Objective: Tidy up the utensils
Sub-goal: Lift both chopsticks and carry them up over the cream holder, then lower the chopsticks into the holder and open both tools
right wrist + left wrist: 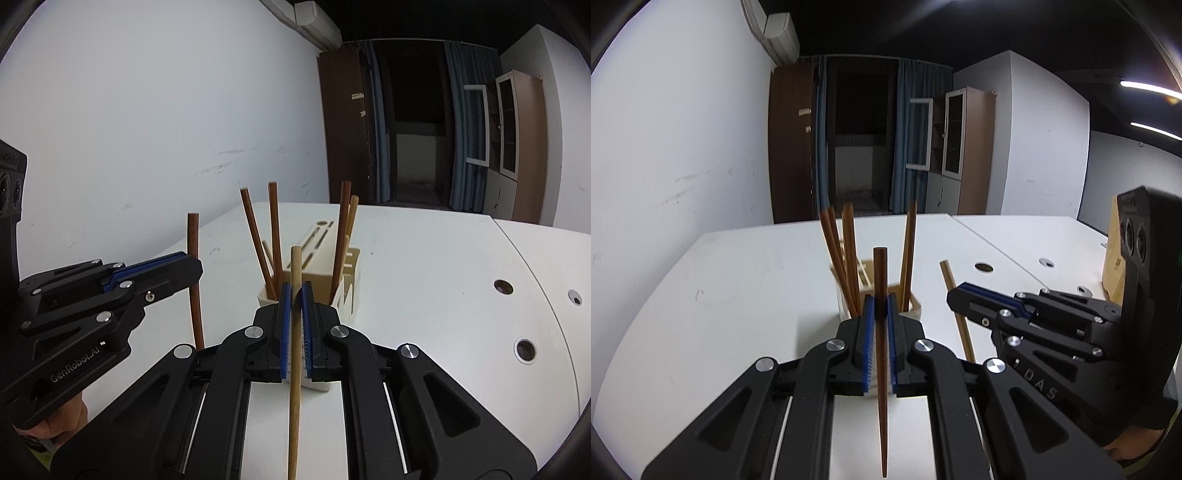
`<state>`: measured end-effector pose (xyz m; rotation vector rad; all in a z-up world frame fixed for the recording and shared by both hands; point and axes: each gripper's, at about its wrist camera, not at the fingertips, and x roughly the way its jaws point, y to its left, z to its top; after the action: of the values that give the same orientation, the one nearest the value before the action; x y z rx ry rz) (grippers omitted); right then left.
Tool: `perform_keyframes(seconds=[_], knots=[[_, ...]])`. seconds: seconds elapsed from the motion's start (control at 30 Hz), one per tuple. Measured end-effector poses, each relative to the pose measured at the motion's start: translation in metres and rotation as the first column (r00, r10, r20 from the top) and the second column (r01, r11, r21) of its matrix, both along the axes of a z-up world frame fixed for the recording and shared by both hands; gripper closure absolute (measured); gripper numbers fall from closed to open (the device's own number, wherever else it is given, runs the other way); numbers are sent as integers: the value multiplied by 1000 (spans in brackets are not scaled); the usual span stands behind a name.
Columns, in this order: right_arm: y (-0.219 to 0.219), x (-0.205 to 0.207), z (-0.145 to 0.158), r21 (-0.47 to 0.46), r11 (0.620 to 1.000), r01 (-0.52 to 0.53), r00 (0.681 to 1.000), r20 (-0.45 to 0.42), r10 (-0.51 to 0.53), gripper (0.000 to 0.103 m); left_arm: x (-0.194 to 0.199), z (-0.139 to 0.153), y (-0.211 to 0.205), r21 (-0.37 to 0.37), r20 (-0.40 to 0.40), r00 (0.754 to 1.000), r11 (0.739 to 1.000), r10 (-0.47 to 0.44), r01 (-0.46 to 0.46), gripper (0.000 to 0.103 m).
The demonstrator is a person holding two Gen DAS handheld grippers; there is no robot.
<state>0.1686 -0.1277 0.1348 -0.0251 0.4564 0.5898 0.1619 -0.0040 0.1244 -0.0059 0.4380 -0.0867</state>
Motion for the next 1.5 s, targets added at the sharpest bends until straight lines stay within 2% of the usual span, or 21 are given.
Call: perform_keyframes(seconds=[0.23, 0.6, 0.77, 1.1, 1.33, 1.4, 1.5], knots=[[-3, 10, 22, 50, 998, 40, 997, 69, -43, 97, 3, 25, 5, -15, 72, 997, 1000, 13, -12, 96], [-17, 23, 38, 163, 987, 15, 983, 178, -44, 97, 5, 39, 7, -33, 180, 983, 999, 30, -24, 96], [-24, 23, 46, 221, 975, -7, 966, 254, -50, 97, -6, 50, 9, -57, 279, 958, 997, 62, -48, 96], [-36, 19, 53, 337, 941, -15, 913, 388, -124, 97, -30, 66, 9, -80, 486, 866, 993, 116, -88, 96], [-39, 22, 54, 412, 911, -8, 869, 454, -197, 97, -34, 65, 2, -75, 573, 812, 994, 111, -83, 96], [-33, 27, 53, 430, 903, -10, 858, 468, -213, 97, -31, 62, 0, -72, 578, 809, 994, 111, -85, 96], [-32, 33, 52, 450, 893, -7, 846, 478, -234, 97, -21, 58, -1, -71, 560, 820, 994, 113, -89, 96]])
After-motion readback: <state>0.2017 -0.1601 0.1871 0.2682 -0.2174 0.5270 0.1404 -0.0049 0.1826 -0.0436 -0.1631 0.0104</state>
